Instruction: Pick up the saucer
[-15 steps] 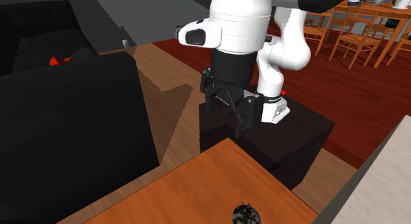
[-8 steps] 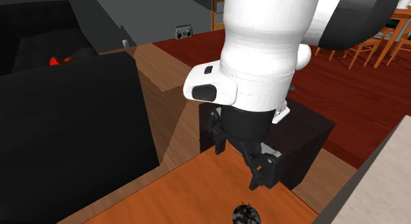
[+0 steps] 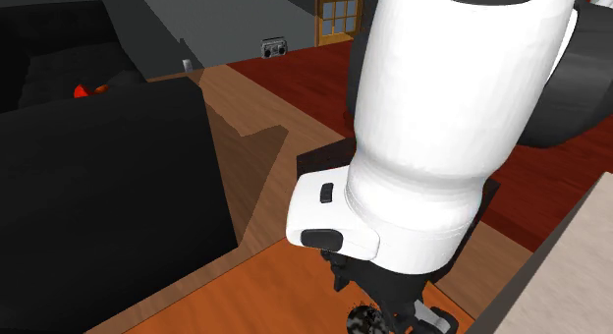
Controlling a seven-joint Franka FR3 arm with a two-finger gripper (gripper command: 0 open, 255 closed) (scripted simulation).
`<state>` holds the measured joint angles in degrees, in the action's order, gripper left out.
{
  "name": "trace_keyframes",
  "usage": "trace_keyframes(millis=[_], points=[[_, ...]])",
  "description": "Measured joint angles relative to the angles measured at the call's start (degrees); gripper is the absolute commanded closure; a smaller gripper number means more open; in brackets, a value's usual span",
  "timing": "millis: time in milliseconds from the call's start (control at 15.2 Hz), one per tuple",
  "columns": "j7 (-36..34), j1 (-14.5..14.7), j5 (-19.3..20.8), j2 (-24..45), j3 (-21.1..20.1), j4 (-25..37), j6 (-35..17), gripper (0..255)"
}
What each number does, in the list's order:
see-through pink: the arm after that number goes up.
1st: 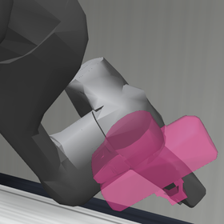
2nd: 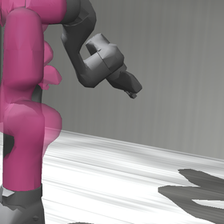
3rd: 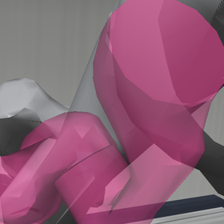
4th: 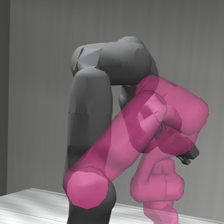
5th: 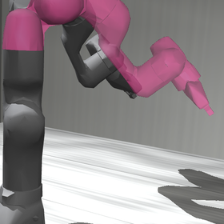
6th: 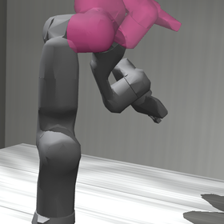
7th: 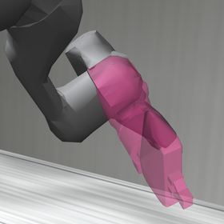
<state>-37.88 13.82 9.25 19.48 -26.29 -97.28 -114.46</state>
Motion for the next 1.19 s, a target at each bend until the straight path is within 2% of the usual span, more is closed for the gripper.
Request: trace_keyframes(millis=[330, 396, 1188], points=[[-0.59, 0.25, 0.76, 1.34, 0.28, -1.71, -2.90, 0], [-0.61, 0.26, 0.85, 1.52, 0.32, -1.85, -3.20, 255], [-0.51, 0.19, 0.74, 1.28, 0.30, -1.62, -2.84, 255]])
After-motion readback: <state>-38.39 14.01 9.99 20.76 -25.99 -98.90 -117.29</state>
